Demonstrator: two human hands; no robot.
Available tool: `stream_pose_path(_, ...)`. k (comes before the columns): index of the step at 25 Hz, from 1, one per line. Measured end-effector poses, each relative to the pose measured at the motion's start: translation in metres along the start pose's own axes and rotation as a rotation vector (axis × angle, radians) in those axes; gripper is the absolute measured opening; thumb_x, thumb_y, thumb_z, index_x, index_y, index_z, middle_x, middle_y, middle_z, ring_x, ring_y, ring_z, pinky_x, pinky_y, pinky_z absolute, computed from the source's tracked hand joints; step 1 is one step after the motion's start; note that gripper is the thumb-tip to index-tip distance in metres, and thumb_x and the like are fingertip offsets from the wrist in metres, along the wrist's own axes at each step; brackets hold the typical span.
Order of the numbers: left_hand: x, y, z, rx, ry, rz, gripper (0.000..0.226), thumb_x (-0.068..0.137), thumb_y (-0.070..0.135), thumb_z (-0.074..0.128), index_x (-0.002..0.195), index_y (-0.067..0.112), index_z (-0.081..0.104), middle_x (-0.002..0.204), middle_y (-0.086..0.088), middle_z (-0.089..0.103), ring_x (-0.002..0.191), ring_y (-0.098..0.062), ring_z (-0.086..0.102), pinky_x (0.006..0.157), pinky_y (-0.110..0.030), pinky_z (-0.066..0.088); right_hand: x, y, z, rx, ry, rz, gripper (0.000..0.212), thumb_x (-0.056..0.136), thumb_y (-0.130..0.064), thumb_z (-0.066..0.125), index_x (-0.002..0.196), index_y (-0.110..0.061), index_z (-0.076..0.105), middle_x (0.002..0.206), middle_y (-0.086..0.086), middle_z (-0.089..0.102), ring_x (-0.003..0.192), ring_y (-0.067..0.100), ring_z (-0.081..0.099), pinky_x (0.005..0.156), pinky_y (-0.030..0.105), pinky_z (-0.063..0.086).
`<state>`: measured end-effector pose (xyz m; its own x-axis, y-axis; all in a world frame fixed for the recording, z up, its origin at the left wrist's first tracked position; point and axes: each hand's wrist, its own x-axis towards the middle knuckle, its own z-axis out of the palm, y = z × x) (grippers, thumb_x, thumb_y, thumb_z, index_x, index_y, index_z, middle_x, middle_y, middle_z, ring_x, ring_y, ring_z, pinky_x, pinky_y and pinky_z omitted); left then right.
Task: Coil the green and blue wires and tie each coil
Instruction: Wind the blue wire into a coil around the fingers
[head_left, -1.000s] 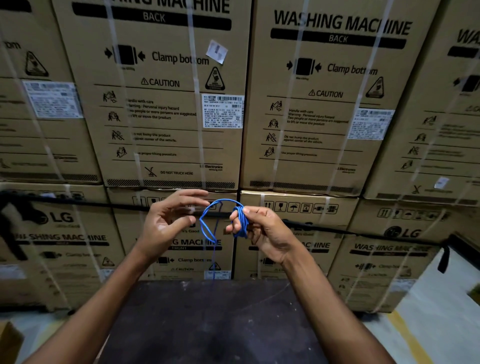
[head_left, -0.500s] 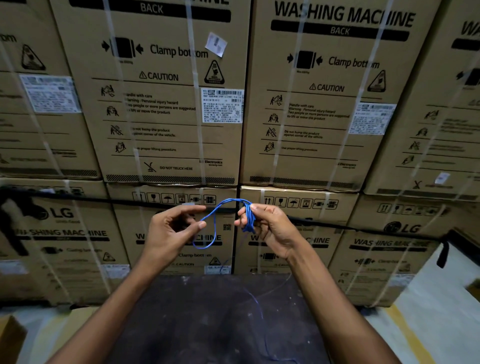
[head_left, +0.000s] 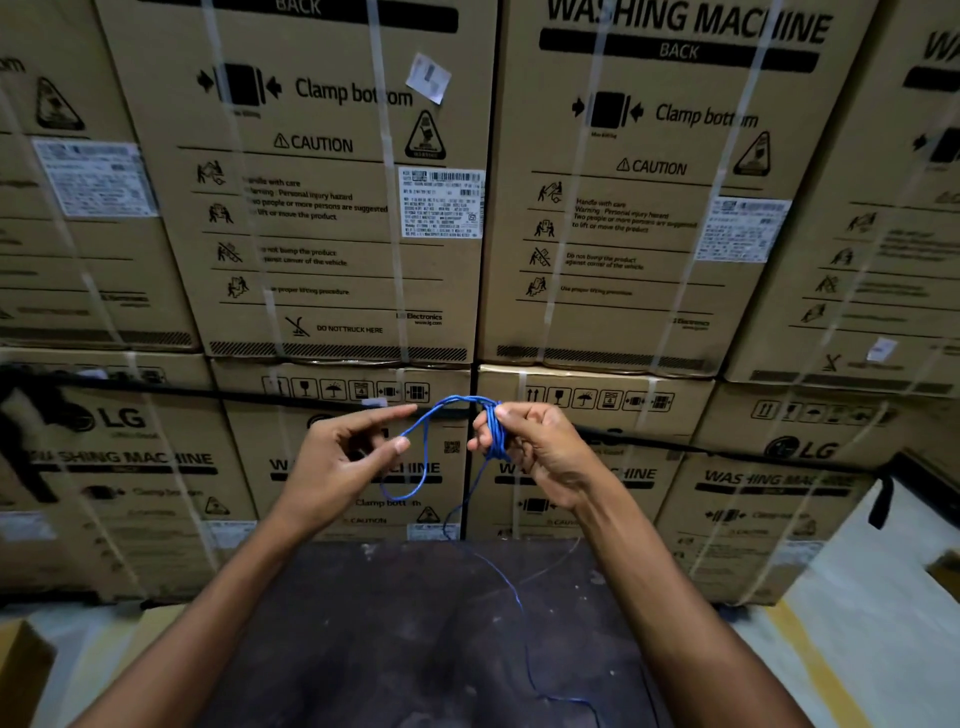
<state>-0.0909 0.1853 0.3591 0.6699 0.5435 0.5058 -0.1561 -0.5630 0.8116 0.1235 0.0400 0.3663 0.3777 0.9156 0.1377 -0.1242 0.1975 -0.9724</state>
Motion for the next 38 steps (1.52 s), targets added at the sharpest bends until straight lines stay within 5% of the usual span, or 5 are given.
stream_pose_path(3,0.009,0.01,0.002,-0.165,-0.016,-0.168,0.024,0.101,0.011,0.06,0.115,0.02,0.078,0.071,-0.022,0.068,0.062,-0.021,0.061,0.052,-0.023,0.048,-0.002,0.001,0.005,-0.084,-0.017,0.0,0.027,0.102,-0.014,0.055,0.105,0.009,0.068,0.082,0.015,0.07,0.087,0.033,0.073,0.089,0.041,0.058)
stream_pose_path(6,0.019,0.016,0.006,-0.1,-0.005,-0.162,0.016,0.096,0.015,0.068,0.097,0.023,0.081,0.074,-0.006,0.076,0.059,-0.007,0.062,0.052,-0.019,0.049,-0.002,0.003,0.009,-0.153,-0.014,-0.009,0.03,0.103,-0.018,0.055,0.105,0.009,0.069,0.085,0.016,0.07,0.089,0.031,0.072,0.104,0.061,0.044)
stream_pose_path(18,0.03,0.015,-0.009,-0.135,0.303,-0.042,0.014,0.098,0.008,0.064,0.086,0.011,0.07,0.066,0.002,0.073,0.05,-0.007,0.06,0.043,-0.019,0.045,-0.004,0.009,-0.013,-0.163,0.035,0.015,0.027,0.094,-0.028,0.062,0.095,-0.005,0.075,0.081,0.013,0.071,0.087,0.03,0.073,0.082,0.042,0.041)
stream_pose_path(30,0.025,0.022,-0.021,-0.495,-0.016,-0.313,0.008,0.089,0.025,0.063,0.084,0.02,0.066,0.067,0.001,0.057,0.057,-0.007,0.046,0.053,-0.022,0.031,-0.011,0.011,-0.012,-0.203,0.07,0.055,0.027,0.103,-0.017,0.055,0.093,-0.005,0.076,0.08,0.015,0.073,0.086,0.029,0.072,0.087,0.05,0.041)
stream_pose_path(38,0.037,0.005,-0.027,0.434,-0.151,-0.18,0.028,0.092,0.058,0.056,0.095,0.038,0.077,0.069,0.009,0.075,0.061,-0.007,0.068,0.068,-0.032,0.051,-0.018,0.007,0.002,-0.276,0.03,0.044,0.028,0.104,-0.016,0.053,0.098,0.003,0.072,0.08,0.016,0.072,0.085,0.027,0.073,0.071,0.025,0.056)
